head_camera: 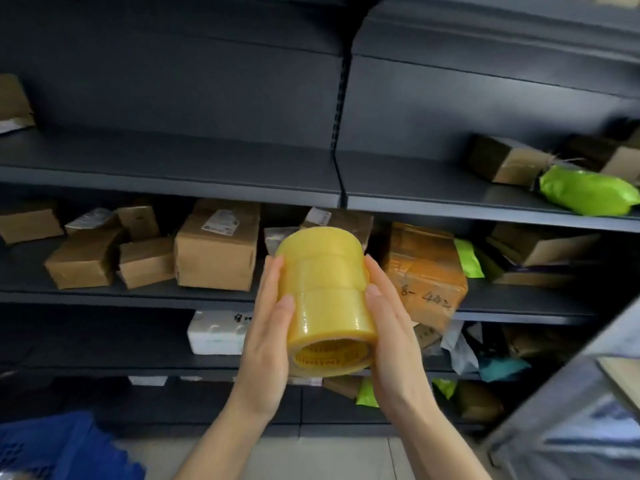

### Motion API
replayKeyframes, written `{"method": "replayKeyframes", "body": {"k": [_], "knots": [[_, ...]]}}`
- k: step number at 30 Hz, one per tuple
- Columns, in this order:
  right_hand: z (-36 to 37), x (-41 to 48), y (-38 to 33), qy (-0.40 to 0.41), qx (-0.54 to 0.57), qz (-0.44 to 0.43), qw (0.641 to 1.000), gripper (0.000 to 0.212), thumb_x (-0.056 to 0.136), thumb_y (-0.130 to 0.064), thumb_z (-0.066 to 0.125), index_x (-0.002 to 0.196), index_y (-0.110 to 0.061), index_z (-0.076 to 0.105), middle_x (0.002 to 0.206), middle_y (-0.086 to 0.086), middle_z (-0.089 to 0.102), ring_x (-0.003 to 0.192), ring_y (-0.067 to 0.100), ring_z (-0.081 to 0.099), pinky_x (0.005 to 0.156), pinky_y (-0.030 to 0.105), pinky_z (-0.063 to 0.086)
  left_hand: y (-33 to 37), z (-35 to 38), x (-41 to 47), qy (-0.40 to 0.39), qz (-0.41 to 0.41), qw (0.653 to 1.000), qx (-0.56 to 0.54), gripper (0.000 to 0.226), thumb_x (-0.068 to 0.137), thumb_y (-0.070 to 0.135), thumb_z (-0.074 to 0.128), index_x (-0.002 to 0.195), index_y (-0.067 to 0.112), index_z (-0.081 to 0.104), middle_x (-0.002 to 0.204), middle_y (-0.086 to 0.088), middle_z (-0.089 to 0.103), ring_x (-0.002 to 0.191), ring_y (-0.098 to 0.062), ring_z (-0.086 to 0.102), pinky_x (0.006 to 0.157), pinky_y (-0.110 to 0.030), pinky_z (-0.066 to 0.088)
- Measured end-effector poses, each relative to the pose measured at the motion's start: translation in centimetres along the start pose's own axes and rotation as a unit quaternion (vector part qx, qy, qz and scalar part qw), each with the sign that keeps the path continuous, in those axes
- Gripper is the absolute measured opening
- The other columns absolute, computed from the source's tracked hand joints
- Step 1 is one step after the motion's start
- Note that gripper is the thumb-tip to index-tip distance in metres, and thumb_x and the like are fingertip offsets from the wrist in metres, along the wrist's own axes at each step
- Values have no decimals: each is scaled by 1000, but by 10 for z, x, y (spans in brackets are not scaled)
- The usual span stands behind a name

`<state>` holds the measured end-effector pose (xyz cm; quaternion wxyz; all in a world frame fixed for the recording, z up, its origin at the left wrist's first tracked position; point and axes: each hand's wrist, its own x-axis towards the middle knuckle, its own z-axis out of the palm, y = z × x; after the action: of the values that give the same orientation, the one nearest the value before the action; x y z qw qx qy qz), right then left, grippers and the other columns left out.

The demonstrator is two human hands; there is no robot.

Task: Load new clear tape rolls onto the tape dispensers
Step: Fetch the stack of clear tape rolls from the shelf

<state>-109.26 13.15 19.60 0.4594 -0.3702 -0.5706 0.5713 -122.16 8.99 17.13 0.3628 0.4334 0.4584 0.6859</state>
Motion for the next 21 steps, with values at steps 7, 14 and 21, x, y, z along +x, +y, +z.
{"method": "replayKeyframes", "body": {"k": [7,14,21], "knots": [[-134,-61,-5,103,-43,16,994,44,83,-56,45,128,-60,46,138,-16,51,122,12,54,104,47,45,-28,132,-49,-67,-40,995,-54,50,85,46,43,134,52,36,152,21,29,138,-6,34,114,-46,31],[-223,-110,-16,231,-34,41,972,47,86,-55,46,133,-57,43,128,-23,52,116,9,55,101,41,47,-53,230,-70,-192,-81,977,-48,53,79,61,46,130,63,35,152,24,26,141,-7,27,115,-48,27],[-292,-159,-19,373,-4,56,926,59,76,-60,45,134,-57,40,128,-15,48,113,17,55,96,43,49,-71,319,-95,-331,-118,935,-38,44,84,57,39,125,71,31,152,25,25,142,-9,26,114,-49,28]]}}
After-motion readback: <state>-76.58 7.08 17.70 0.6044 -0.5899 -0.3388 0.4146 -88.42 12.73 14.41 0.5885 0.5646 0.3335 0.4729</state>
